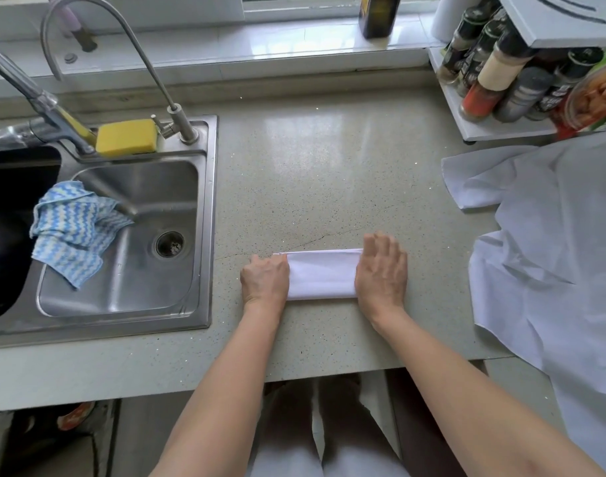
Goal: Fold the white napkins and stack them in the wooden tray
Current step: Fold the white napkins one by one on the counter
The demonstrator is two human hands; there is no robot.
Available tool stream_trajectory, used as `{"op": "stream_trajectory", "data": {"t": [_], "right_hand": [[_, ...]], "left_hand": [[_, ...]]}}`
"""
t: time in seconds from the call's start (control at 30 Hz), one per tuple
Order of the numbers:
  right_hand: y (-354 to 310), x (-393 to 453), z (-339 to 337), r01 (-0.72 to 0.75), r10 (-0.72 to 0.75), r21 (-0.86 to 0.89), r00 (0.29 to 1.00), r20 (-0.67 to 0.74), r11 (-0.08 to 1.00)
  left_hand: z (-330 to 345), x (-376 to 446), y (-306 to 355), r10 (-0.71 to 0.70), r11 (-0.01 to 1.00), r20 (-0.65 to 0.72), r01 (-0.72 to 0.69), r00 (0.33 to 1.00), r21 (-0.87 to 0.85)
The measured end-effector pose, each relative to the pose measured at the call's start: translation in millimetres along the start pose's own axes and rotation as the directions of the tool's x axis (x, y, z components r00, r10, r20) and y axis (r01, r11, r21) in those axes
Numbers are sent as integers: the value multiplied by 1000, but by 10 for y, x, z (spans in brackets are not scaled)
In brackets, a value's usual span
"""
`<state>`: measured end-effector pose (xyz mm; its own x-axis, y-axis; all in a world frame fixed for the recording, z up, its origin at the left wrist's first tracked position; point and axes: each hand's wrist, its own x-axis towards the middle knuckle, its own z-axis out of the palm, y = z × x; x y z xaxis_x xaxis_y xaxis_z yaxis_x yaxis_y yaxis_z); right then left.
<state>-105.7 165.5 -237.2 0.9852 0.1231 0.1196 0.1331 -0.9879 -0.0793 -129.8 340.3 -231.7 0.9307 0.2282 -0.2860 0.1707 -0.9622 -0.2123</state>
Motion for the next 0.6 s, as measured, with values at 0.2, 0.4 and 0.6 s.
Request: {"op": "stream_trajectory", "data": {"t": [0.2, 0.4, 0.6], "right_hand": [[-114, -189, 178, 388, -447, 235, 842, 301, 891], [-95, -172, 235, 390, -434, 192, 835, 339, 900], [-20, -150, 222, 418, -483, 249, 807, 340, 874]], "left_hand": [[-4, 32, -1, 60, 998, -37, -59, 997, 29], [-107, 18, 0, 276, 957, -214, -289, 937, -27], [215, -281, 80, 231, 938, -15, -227, 973, -263]]}}
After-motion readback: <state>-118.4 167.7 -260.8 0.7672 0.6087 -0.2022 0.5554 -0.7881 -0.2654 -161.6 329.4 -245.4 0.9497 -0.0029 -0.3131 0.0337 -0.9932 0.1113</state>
